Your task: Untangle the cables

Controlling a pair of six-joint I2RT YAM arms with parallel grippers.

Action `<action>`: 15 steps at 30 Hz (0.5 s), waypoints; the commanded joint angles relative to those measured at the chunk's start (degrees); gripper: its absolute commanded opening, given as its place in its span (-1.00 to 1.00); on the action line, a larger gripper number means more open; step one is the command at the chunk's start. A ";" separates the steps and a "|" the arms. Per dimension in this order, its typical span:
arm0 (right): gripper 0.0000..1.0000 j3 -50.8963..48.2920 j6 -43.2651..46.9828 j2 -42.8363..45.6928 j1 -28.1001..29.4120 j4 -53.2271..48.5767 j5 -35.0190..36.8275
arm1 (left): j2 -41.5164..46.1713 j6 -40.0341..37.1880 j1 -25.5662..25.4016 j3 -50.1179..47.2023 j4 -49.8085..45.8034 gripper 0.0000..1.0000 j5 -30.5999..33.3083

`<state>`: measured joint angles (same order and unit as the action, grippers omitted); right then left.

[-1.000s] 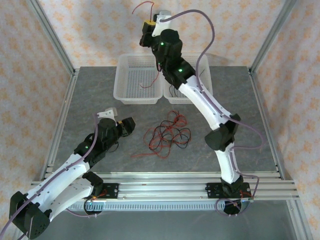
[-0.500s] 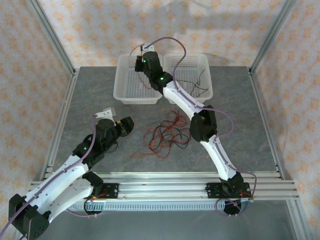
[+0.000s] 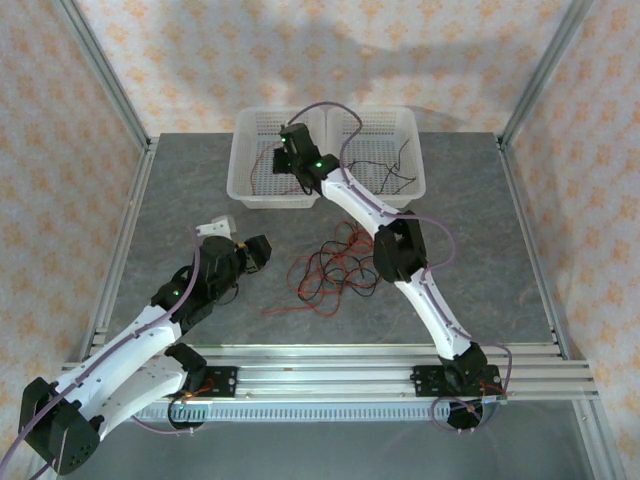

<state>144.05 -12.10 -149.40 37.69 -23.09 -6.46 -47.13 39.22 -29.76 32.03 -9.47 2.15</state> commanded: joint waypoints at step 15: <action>0.41 1.49 -0.99 9.95 -0.60 -8.82 -2.70 | 0.01 1.72 -1.18 1.09 0.03 0.37 0.41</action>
<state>144.00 -13.15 -146.74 37.28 -31.05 -9.28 -47.13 39.88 -30.33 32.03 -9.54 2.15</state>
